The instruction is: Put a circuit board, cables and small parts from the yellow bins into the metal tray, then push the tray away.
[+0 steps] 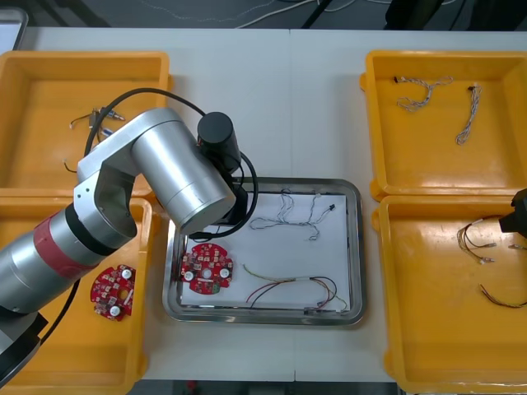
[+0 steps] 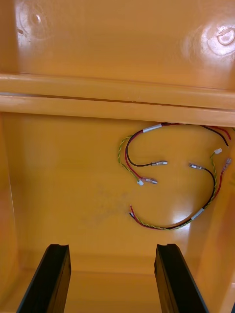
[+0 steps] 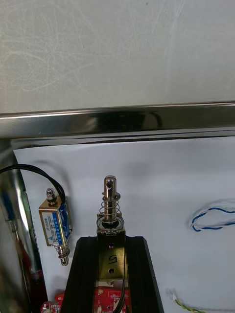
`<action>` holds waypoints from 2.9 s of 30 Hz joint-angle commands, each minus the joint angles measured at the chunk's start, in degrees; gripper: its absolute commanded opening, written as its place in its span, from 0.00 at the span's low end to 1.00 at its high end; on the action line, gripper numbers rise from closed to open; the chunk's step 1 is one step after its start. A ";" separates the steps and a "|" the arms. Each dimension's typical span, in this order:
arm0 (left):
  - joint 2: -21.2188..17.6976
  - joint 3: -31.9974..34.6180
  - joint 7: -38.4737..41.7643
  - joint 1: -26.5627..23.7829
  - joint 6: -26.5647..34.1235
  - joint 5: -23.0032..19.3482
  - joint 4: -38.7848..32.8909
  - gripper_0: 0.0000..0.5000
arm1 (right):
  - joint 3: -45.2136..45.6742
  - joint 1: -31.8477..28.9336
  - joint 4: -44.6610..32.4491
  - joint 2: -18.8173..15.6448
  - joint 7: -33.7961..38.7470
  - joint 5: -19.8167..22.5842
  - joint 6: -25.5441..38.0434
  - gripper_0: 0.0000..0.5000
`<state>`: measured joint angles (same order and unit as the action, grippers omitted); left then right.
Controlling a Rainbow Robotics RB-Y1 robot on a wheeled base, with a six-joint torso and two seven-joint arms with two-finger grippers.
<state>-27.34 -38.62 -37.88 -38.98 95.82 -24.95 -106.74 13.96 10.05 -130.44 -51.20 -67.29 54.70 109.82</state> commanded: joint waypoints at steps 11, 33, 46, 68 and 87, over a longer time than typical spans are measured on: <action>1.59 -2.69 5.63 0.93 -1.87 1.22 0.74 0.00 | 1.77 -0.73 -1.57 -2.33 1.28 -0.39 0.18 1.00; 2.11 -3.57 6.24 1.37 -3.89 3.42 2.85 0.00 | 1.77 -0.73 -1.57 -2.33 1.28 -0.39 0.18 1.00; 2.11 -3.57 6.51 1.54 -3.80 3.77 2.50 0.98 | 1.77 -0.73 -1.57 -2.33 1.28 -0.39 0.18 1.00; 0.80 8.12 7.03 -0.57 10.35 -5.99 -8.75 1.00 | 1.77 -0.73 -1.57 -2.33 1.28 -0.39 0.18 1.00; -5.18 22.18 0.79 -1.97 14.18 -11.79 -11.83 1.00 | -7.99 6.30 -5.79 -0.92 -0.21 1.46 0.18 1.00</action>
<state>-28.83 -18.61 -34.79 -38.86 109.55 -35.79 -115.58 10.35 12.57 -133.47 -51.23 -67.30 57.09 109.82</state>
